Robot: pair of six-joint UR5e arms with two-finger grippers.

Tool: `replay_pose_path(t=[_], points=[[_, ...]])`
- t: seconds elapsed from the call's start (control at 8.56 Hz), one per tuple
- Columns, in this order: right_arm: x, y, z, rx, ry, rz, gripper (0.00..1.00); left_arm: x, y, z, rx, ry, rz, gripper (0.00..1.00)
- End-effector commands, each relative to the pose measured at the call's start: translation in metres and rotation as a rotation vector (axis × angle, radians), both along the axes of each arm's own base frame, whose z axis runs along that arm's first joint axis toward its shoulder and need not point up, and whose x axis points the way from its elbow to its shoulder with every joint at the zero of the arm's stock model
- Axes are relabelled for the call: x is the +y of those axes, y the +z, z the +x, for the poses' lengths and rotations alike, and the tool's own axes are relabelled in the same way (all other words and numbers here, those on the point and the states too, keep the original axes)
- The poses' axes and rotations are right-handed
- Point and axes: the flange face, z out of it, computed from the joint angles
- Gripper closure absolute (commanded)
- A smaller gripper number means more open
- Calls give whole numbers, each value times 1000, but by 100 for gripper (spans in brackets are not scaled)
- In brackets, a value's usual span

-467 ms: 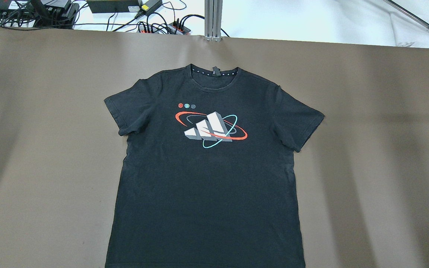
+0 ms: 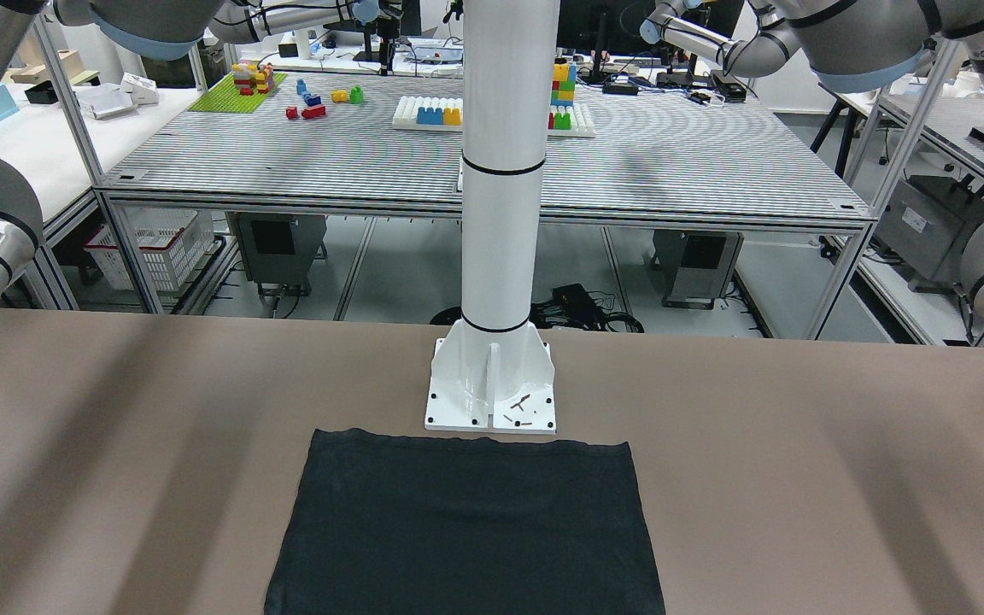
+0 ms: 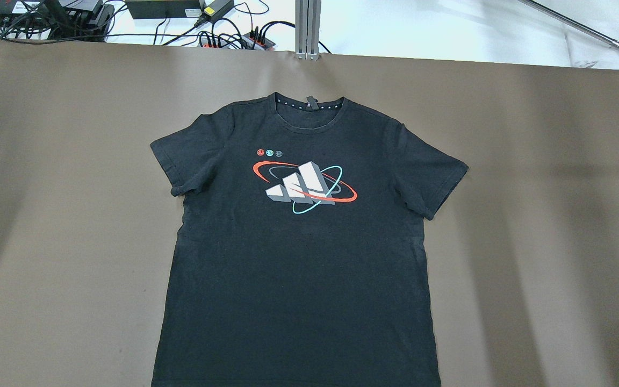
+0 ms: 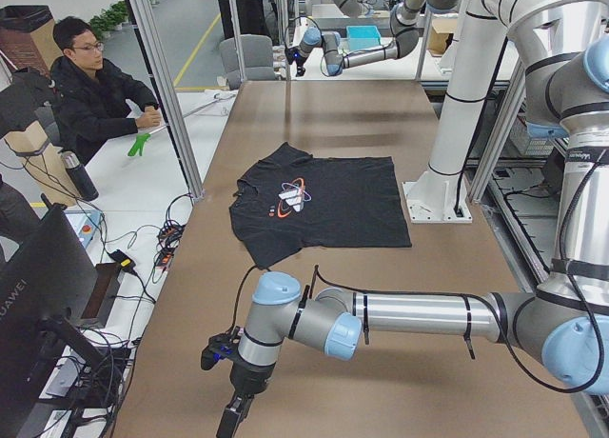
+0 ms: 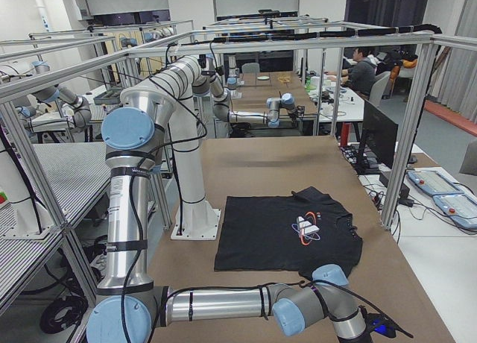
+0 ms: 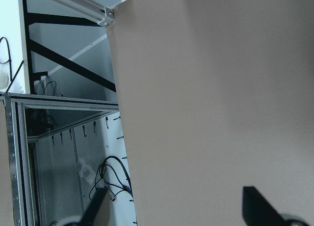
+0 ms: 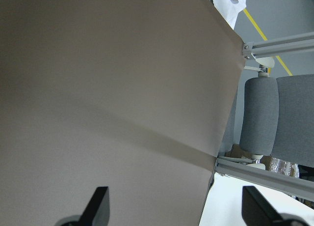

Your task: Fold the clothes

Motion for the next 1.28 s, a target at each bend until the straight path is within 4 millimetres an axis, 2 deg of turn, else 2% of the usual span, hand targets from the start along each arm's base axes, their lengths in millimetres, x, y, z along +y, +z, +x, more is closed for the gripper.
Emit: replay_pose_path(t=[0.0, 0.23, 0.35, 0.47, 0.7, 0.82, 0.93, 1.05, 1.17], points=[[-1, -1, -2, -7, 0, -1, 5, 8, 1, -2, -17, 49, 15, 6], [-1, -5, -5, -21, -7, 7, 5, 10, -18, -1, -20, 86, 58, 6], [0, -2, -7, -35, -16, -2, 5, 26, -2, -1, -14, 94, 33, 6], [0, -1, -8, -33, -18, -3, 5, 28, 8, 0, -16, 95, 15, 6], [1, -11, -14, -66, -32, 10, 5, 32, 9, 1, 4, 100, 13, 6], [0, -17, -23, -141, -36, 0, 5, 34, 15, 0, 0, 107, 7, 6], [-3, -29, -31, -245, 20, -1, 5, 35, 6, -12, -1, 96, 29, 6], [-12, -42, -55, -331, 90, -6, 5, 35, 1, -11, 23, 99, 40, 6], [-24, -67, -79, -405, 157, -8, 5, 35, 5, -8, 29, 93, 27, 6]])
